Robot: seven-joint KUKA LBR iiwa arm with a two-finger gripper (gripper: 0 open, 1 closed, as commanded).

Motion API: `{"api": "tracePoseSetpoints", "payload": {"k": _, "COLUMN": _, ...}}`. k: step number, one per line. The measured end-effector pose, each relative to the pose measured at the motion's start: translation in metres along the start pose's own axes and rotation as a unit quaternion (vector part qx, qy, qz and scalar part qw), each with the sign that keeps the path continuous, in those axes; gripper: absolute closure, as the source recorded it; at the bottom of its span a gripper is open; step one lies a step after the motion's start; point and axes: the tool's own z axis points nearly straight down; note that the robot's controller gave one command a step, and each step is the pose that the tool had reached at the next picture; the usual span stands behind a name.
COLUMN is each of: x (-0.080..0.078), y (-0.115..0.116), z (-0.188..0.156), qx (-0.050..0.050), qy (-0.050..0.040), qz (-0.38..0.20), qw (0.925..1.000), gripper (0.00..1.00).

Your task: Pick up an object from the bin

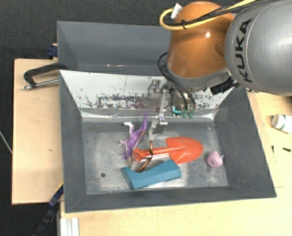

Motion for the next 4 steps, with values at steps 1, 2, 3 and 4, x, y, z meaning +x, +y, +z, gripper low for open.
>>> {"api": "tracePoseSetpoints", "payload": {"k": 1, "x": -0.002, "y": -0.001, "z": -0.005, "qx": -0.001, "qy": -0.0043, "qz": 0.001, "qw": 1.0000, "gripper": 0.00}}
{"api": "tracePoseSetpoints", "payload": {"k": 2, "x": 0.061, "y": -0.001, "z": 0.128, "qx": 0.000, "qy": -0.0003, "qz": -0.142, "qw": 0.9898, "gripper": 1.00}}
{"api": "tracePoseSetpoints", "payload": {"k": 3, "x": 0.059, "y": 0.000, "z": 0.126, "qx": 0.000, "qy": -0.0034, "qz": -0.142, "qw": 0.9899, "gripper": 1.00}}
{"api": "tracePoseSetpoints", "payload": {"k": 4, "x": 0.062, "y": -0.003, "z": 0.085, "qx": 0.000, "qy": -0.0004, "qz": -0.119, "qw": 0.9928, "gripper": 1.00}}
